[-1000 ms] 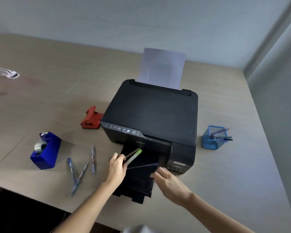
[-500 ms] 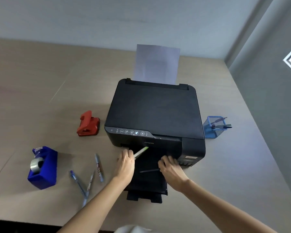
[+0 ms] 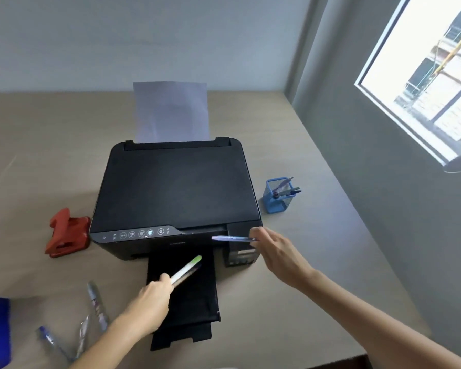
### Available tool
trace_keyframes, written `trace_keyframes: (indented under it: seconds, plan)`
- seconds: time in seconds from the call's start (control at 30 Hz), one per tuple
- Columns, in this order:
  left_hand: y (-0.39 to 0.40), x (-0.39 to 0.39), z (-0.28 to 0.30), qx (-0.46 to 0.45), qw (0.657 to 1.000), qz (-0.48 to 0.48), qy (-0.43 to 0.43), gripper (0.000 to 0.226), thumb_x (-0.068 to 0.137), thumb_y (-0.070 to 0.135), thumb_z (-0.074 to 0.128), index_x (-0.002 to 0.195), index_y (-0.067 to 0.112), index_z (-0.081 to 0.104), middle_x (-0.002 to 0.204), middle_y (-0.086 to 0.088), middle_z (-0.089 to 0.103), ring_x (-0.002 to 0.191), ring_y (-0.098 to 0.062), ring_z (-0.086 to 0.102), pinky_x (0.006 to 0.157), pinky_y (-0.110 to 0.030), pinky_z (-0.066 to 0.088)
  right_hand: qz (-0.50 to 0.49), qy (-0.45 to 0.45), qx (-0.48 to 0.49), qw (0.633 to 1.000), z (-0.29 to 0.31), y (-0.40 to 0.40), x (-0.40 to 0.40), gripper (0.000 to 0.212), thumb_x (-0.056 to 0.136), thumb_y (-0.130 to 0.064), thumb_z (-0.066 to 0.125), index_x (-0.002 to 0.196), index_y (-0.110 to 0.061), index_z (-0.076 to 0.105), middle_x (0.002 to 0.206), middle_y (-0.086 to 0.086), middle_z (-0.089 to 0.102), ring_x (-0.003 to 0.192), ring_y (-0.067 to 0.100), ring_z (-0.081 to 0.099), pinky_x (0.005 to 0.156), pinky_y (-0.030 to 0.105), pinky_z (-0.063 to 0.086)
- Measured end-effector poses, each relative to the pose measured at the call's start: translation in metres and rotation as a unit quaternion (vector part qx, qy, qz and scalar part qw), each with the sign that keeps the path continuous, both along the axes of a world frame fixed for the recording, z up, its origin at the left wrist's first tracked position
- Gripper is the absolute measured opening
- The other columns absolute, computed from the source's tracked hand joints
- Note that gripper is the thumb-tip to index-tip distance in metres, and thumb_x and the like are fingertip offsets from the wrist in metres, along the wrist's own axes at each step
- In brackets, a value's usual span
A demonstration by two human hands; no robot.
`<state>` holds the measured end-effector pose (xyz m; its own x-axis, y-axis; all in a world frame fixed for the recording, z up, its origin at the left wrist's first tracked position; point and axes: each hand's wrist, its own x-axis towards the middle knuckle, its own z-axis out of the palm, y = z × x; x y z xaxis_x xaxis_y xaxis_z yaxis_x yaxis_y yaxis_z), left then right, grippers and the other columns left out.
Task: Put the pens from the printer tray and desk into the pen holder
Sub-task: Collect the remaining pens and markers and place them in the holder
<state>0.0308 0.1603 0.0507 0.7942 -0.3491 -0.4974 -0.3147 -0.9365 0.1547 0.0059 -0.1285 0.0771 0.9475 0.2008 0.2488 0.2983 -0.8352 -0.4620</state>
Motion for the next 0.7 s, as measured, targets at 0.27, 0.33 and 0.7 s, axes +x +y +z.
trace_keyframes:
  seconds: [0.27,0.33,0.7]
  plan:
    - [-0.130,0.062,0.125,-0.217,0.974,-0.047,-0.050,0.016,0.101,0.018,0.033,0.096,0.017,0.049,0.078,-0.010,0.058,0.060,-0.025,0.047,0.061,-0.041,0.042,-0.284,-0.015,0.047,0.958,0.010,-0.150,0.069,0.016,0.090,0.003,0.054,0.099,-0.001,0.066,0.092,0.023,0.066,0.078,0.038,0.060,0.064,0.028,0.033]
    - [-0.181,0.094,0.121,-0.210,0.973,-0.038,-0.083,0.015,0.098,0.008,0.036,0.088,0.010,0.048,0.079,-0.014,0.055,0.063,-0.027,0.045,0.058,-0.039,0.037,-0.286,-0.006,0.044,0.957,0.009,-0.172,0.088,0.011,0.085,0.004,0.058,0.091,0.001,0.068,0.086,0.024,0.069,0.077,0.039,0.062,0.066,0.032,0.039]
    - [-0.338,0.166,0.046,-0.049,0.995,-0.040,-0.073,0.025,0.083,-0.016,0.047,0.098,0.000,0.058,0.100,-0.021,0.058,0.092,-0.037,0.059,0.072,-0.037,0.044,-0.178,0.075,-0.041,0.980,-0.033,-0.182,0.151,0.024,0.076,0.017,0.043,0.087,0.003,0.058,0.081,0.023,0.064,0.068,0.031,0.051,0.059,0.041,0.045]
